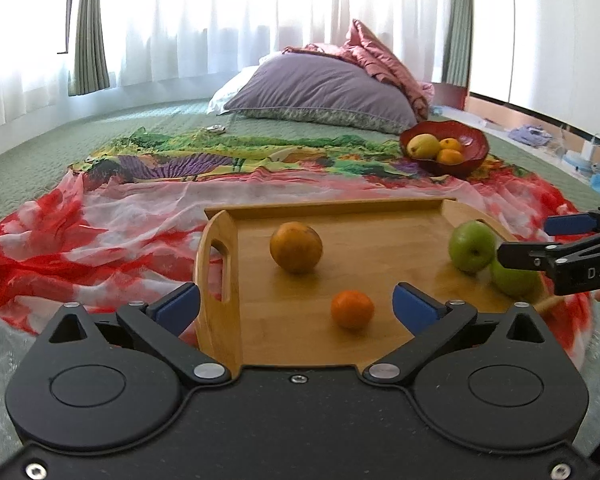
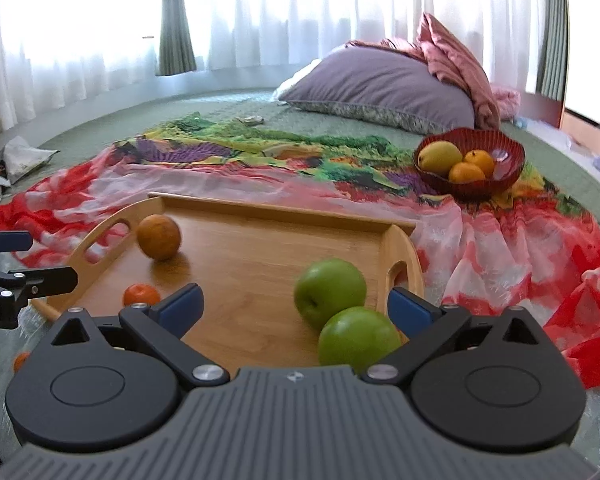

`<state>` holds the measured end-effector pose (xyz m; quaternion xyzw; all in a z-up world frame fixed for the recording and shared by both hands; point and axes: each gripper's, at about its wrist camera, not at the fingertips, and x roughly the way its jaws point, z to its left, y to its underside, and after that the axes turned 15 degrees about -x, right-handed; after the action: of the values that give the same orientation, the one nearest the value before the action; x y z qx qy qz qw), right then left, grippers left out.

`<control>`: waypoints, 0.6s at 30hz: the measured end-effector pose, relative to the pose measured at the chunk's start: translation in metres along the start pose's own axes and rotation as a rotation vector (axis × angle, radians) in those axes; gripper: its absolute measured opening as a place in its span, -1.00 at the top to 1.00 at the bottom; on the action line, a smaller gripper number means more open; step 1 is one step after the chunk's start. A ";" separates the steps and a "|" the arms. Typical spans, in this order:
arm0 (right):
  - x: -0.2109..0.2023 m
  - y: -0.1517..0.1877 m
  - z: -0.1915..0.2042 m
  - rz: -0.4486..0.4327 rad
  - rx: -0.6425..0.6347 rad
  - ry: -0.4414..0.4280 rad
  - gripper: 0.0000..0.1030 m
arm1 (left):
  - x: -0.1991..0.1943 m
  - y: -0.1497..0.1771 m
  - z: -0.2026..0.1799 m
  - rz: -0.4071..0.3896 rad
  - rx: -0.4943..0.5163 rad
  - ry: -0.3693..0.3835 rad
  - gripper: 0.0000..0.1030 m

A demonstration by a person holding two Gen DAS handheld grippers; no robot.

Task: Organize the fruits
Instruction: 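Move both open grippers back from the tray toward the remaining oranges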

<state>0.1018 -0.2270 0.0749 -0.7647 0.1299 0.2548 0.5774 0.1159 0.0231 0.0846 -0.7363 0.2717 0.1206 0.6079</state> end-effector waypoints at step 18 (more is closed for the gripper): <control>-0.030 0.041 0.056 -0.043 -0.122 -0.083 -0.97 | -0.044 0.058 0.005 0.014 -0.003 0.110 -0.99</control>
<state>0.0425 -0.1890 0.0460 -0.7897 0.0738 0.2815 0.5401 0.0490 0.0327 0.0579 -0.7408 0.3095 0.0847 0.5902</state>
